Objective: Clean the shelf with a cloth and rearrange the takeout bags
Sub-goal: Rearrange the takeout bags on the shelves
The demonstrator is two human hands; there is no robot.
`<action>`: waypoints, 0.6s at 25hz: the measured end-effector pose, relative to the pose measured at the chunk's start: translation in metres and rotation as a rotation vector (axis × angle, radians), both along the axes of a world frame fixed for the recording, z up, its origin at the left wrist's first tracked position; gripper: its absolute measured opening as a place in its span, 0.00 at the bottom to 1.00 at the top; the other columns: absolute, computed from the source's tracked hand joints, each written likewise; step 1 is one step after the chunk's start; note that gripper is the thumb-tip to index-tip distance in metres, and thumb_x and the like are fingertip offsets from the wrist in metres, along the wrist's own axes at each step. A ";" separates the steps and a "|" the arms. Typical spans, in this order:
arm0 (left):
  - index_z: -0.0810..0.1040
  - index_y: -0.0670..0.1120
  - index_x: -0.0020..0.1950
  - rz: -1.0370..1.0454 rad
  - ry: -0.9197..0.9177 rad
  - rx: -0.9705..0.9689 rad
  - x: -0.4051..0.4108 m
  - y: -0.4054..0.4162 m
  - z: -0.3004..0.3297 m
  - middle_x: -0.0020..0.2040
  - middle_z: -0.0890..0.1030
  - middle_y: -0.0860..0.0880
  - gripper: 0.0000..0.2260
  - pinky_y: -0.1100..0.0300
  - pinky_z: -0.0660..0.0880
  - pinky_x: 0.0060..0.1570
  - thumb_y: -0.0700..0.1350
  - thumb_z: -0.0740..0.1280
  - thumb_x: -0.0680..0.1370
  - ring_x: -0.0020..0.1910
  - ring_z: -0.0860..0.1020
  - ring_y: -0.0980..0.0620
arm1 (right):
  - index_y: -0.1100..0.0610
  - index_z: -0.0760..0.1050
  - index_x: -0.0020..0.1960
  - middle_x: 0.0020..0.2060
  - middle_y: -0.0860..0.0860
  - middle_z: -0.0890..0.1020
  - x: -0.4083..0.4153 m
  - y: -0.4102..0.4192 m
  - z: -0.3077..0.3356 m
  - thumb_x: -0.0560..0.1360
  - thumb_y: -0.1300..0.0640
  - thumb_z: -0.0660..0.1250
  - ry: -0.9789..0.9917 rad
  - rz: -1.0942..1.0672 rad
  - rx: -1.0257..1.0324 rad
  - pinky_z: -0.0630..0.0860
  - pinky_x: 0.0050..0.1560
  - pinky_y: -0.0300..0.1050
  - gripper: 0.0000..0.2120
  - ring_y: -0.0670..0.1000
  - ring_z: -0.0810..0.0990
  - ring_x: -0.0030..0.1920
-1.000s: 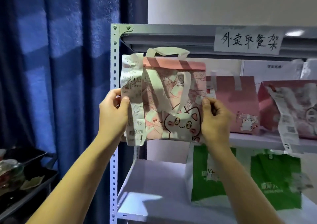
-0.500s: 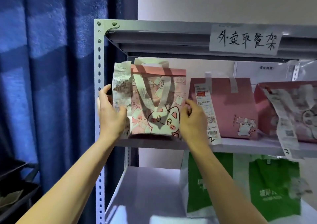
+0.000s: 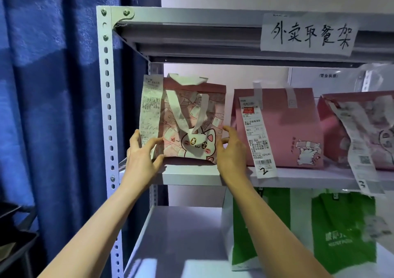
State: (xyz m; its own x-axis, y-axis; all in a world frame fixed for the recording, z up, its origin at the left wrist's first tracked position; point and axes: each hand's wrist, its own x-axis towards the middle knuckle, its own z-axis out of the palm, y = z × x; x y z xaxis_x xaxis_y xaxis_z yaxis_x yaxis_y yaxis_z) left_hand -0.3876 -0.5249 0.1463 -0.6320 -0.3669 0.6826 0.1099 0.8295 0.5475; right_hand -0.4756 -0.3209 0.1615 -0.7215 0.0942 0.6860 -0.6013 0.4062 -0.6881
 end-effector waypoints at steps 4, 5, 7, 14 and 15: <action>0.77 0.54 0.67 -0.002 -0.022 -0.005 0.002 0.003 -0.001 0.80 0.51 0.41 0.19 0.43 0.59 0.75 0.41 0.70 0.77 0.79 0.54 0.39 | 0.50 0.63 0.78 0.55 0.52 0.79 0.001 0.000 -0.005 0.82 0.58 0.64 -0.015 0.035 0.035 0.81 0.55 0.48 0.26 0.49 0.79 0.50; 0.76 0.54 0.68 -0.001 -0.032 -0.006 0.004 0.004 0.000 0.80 0.50 0.40 0.19 0.43 0.58 0.75 0.42 0.70 0.77 0.79 0.53 0.39 | 0.50 0.62 0.79 0.59 0.52 0.78 0.004 0.002 -0.006 0.82 0.57 0.64 -0.009 0.033 0.039 0.78 0.57 0.44 0.27 0.47 0.76 0.52; 0.76 0.55 0.68 0.022 -0.049 -0.016 0.009 0.008 0.001 0.81 0.48 0.40 0.19 0.41 0.59 0.75 0.43 0.69 0.78 0.79 0.53 0.37 | 0.49 0.63 0.78 0.62 0.51 0.76 0.009 0.013 -0.005 0.81 0.56 0.64 0.051 0.025 0.042 0.73 0.58 0.41 0.26 0.46 0.73 0.56; 0.75 0.54 0.67 0.103 0.030 -0.229 0.025 0.052 0.002 0.78 0.59 0.41 0.21 0.38 0.61 0.70 0.43 0.70 0.75 0.75 0.60 0.38 | 0.53 0.72 0.67 0.61 0.53 0.78 0.001 0.112 -0.006 0.78 0.59 0.66 0.187 -0.291 0.061 0.72 0.61 0.46 0.17 0.54 0.76 0.60; 0.75 0.53 0.68 0.047 0.033 -0.254 0.023 0.062 0.001 0.77 0.63 0.42 0.21 0.39 0.62 0.71 0.43 0.69 0.76 0.75 0.62 0.39 | 0.52 0.71 0.68 0.63 0.55 0.76 -0.003 0.127 -0.010 0.77 0.58 0.65 0.123 -0.357 0.088 0.69 0.64 0.49 0.19 0.55 0.74 0.62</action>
State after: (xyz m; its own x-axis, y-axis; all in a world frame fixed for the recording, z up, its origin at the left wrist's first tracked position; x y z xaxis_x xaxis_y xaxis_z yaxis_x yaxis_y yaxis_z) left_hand -0.3645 -0.4631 0.1476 -0.5941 -0.2088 0.7768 0.0829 0.9447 0.3173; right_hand -0.4790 -0.1936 0.1520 -0.5660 0.2616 0.7818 -0.4868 0.6593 -0.5731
